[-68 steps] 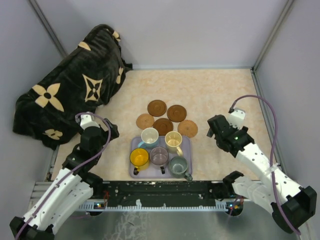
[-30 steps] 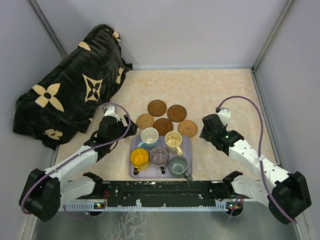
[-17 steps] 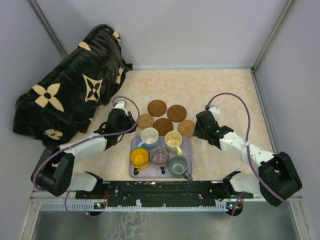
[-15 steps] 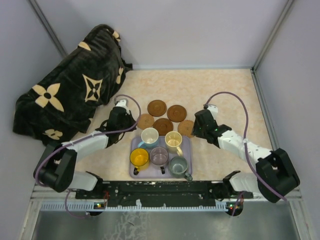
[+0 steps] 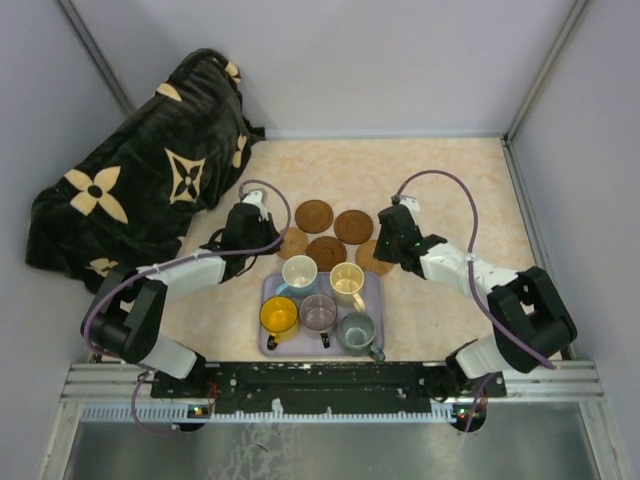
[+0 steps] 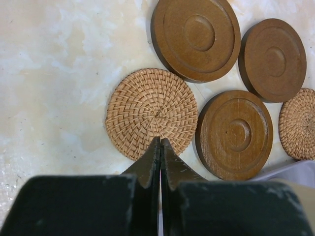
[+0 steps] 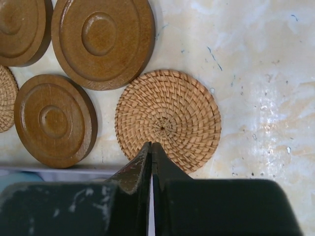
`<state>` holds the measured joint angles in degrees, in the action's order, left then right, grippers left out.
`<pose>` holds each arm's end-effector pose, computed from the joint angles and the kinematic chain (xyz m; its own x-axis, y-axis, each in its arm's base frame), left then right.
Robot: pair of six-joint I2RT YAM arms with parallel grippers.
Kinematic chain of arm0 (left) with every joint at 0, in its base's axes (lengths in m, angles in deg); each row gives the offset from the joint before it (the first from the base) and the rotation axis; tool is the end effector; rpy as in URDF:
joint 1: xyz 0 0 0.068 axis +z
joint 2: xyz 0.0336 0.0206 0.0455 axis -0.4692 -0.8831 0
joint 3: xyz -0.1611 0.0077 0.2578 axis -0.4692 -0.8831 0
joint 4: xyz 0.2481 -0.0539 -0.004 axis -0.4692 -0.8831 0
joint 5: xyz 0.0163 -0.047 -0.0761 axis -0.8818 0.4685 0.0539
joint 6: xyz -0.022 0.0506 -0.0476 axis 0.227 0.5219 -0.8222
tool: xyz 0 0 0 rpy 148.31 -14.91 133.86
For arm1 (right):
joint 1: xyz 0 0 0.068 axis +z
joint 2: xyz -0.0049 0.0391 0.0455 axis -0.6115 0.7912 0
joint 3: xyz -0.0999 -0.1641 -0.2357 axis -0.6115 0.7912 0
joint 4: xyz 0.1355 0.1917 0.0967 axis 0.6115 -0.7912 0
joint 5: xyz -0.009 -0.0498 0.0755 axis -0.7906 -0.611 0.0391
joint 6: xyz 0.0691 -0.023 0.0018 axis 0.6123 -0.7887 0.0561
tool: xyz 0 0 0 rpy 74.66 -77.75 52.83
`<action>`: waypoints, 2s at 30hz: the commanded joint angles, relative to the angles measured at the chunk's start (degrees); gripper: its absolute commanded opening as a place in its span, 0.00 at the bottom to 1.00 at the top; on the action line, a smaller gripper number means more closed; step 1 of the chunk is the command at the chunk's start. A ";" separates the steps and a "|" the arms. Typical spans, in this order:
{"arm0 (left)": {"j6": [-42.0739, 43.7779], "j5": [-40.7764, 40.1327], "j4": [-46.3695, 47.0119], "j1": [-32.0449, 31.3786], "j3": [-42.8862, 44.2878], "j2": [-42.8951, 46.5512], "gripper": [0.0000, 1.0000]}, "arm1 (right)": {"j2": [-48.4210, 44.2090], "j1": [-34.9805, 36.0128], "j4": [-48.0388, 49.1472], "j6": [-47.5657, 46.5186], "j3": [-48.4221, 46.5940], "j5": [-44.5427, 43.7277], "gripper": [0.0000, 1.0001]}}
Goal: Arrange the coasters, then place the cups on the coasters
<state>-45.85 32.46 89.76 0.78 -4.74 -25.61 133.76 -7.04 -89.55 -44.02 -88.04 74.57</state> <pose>0.2863 -0.1445 0.2074 -0.6266 -0.1421 -0.7663 0.1874 0.9269 -0.3252 0.2557 0.1368 0.2147 -0.7334 0.2394 -0.6362 0.0741 0.9585 0.2753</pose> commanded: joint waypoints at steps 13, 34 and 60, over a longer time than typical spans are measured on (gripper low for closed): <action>0.74 3.38 -1.46 0.35 4.75 -6.98 0.00 | 6.73 0.28 2.78 0.02 -3.69 1.94 0.00; -3.07 -0.91 -4.49 5.62 5.07 -16.19 0.00 | 12.27 -2.52 -6.51 5.36 -5.33 -6.61 0.00; -1.17 0.48 -10.64 14.64 22.93 -26.44 0.00 | 24.13 -24.10 -5.26 -2.91 -20.95 -7.23 0.00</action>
<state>-49.28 34.71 85.13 14.16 16.44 -48.73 154.87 -29.56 -96.21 -44.59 -105.51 68.17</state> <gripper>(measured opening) 0.005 0.004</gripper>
